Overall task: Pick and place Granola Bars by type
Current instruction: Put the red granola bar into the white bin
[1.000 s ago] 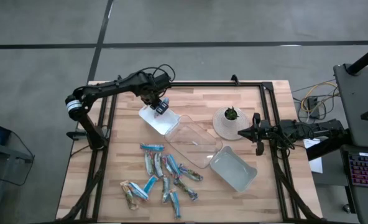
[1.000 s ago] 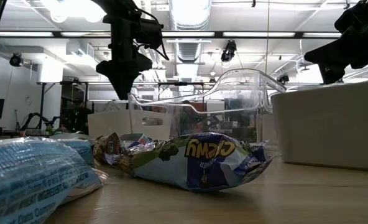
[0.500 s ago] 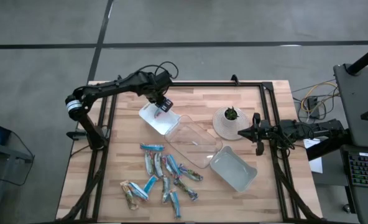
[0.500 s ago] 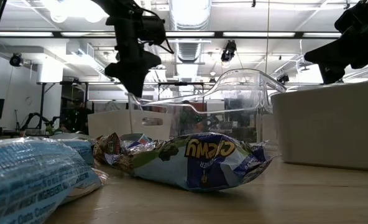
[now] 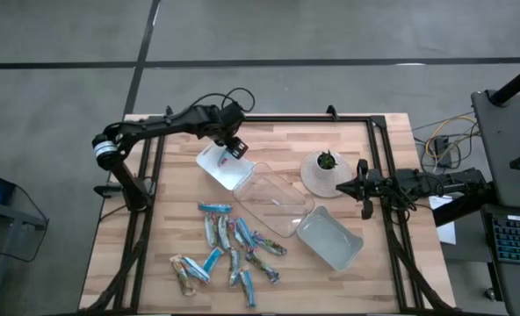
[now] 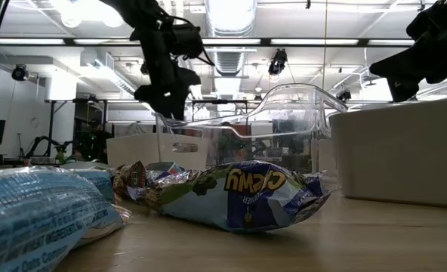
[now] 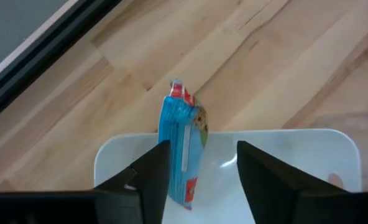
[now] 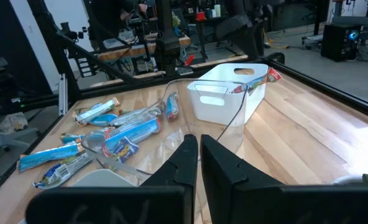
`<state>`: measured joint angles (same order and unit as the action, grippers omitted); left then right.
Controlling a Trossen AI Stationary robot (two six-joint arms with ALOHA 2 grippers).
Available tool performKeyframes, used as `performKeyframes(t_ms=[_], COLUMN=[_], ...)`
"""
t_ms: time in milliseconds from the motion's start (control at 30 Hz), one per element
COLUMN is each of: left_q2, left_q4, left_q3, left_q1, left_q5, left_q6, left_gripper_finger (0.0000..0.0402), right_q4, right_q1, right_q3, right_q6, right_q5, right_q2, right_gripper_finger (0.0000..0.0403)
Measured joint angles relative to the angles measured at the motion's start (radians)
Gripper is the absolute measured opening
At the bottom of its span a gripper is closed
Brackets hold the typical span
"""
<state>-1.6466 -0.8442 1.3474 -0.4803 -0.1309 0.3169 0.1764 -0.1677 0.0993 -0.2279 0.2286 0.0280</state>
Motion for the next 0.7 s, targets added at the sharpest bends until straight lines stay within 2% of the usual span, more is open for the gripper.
performKeyframes(t_ms=[200, 567, 700], left_q2=[0.000, 0.000, 0.000], left_q4=[0.085, 0.096, 0.103], left_q3=[-0.034, -0.045, -0.045], left_q1=[-0.001, -0.025, -0.039], left_q5=[-0.016, -0.016, 0.013], left_q6=[-0.003, 0.018, 0.026], left_gripper_finger=[0.0177, 0.0177, 0.0177], right_q4=[0.000, 0.000, 0.000], right_q1=[0.000, 0.000, 0.000], right_q3=[0.000, 0.000, 0.000], right_q6=[0.000, 0.000, 0.000], right_q5=[0.000, 0.000, 0.000], right_q2=[0.000, 0.000, 0.000], right_gripper_finger=[0.0013, 0.0013, 0.0013])
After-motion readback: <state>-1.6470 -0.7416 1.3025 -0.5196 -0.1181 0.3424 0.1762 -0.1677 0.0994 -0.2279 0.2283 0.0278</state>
